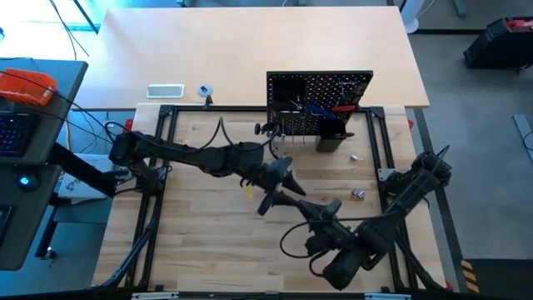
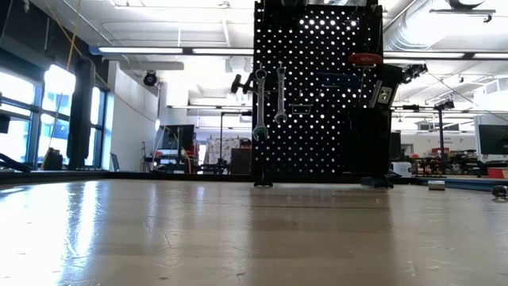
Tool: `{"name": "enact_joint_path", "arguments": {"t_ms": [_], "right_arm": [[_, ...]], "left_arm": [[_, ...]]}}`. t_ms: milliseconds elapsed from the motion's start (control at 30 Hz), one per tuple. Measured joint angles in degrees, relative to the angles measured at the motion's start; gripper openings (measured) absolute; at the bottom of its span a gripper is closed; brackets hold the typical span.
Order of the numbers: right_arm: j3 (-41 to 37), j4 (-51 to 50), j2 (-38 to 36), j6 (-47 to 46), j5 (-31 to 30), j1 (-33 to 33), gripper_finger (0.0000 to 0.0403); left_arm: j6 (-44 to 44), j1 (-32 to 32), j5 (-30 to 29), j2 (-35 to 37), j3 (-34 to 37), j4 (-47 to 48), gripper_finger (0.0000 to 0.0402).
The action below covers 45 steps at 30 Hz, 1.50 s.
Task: Hang tools onto peg board
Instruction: Hang the silver socket onto the pegboard
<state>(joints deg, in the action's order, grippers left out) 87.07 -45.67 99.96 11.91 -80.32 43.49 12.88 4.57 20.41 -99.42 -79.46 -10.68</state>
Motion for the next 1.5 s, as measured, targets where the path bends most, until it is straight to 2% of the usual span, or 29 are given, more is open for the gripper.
{"name": "enact_joint_path", "arguments": {"t_ms": [267,533,767,933,1100,1500], "right_arm": [[0.0,-7.27,-0.09,-5.81,-0.65,-1.24,0.0046],[0.0,-18.69,-0.31,-16.06,-0.4,-3.72,0.0046],[-0.03,-25.02,-0.31,-20.55,0.46,-6.84,0.0046],[-0.04,-27.53,-0.28,-22.46,0.27,-8.6,0.0046],[-0.04,-28.04,-0.24,-22.45,-0.58,-9.16,0.0046],[0.0,-28.21,-0.52,-25.69,-3.47,-9.01,0.0046]], "left_arm": [[-0.61,-1.51,-3.12,0.37,0.0,0.6,0.017],[-4.91,-3.44,-8.93,0.7,0.0,1.1,0.017],[-5.69,-4.96,-13.19,0.76,-0.02,2.6,0.017],[-7.21,-4.99,-16.62,0.76,-0.02,2.37,0.017],[-8.24,-5.03,-17.54,0.81,-0.02,2.26,0.0171],[-13.15,-4.93,-19.16,3.55,0.04,1.39,0.0222]]}}
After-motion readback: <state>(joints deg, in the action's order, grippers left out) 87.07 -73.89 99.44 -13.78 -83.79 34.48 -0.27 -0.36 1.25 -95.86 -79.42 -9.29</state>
